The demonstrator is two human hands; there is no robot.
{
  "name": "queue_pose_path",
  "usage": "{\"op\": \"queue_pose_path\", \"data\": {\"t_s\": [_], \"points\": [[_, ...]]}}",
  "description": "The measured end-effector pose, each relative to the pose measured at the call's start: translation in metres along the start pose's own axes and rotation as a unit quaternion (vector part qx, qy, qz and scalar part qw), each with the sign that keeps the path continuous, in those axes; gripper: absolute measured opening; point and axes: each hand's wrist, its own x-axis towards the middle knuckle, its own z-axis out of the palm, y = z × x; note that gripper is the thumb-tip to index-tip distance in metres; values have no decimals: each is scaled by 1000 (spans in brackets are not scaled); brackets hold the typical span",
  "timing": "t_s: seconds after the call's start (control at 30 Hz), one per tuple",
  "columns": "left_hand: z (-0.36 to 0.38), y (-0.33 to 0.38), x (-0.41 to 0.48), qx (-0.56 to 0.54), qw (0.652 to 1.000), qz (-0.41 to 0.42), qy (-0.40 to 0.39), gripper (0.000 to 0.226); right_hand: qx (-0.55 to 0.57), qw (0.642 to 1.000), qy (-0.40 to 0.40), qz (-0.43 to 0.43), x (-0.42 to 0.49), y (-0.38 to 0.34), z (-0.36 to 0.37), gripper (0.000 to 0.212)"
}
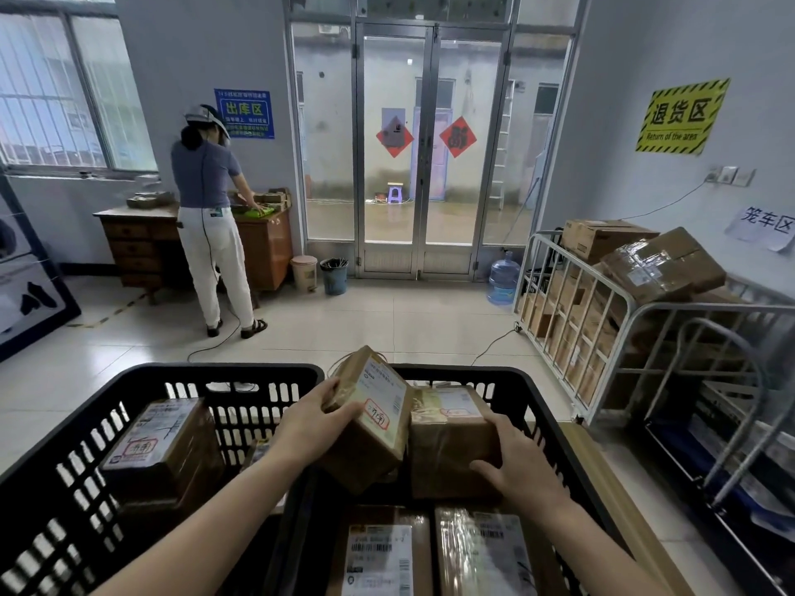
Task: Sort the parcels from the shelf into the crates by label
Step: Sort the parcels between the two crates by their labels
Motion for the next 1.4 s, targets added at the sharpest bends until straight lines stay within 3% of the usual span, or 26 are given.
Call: {"op": "queue_pose_path", "data": {"t_s": [0.47,0.73,0.87,1.0,1.1,1.2,1.3,1.4], "points": [[-4,-4,-4,-21,1000,7,4,62,-26,999,39,-1,-3,-4,-1,48],[-19,-12,-13,-73,997,2,11,57,-56,996,70,-29,3,-14,-3,59],[-32,-17,-24,-117,993,-12,18,72,-67,993,78,-53,5,-29,3,60],[-40,-24,-31,-142,990,-5,27,59,26,992,109,52,9,-35,-2,55],[-45,-27,-37,-143,989,1,23,70,84,978,79,173,21,-25,-11,55],[-46,-28,-42,-144,989,5,15,75,161,947,-26,276,36,-6,-14,67],[-46,-30,-42,-141,990,13,3,83,387,840,-133,356,43,5,-15,76],[-43,-27,-43,-152,988,14,3,65,445,787,-195,380,46,10,-18,77]]}}
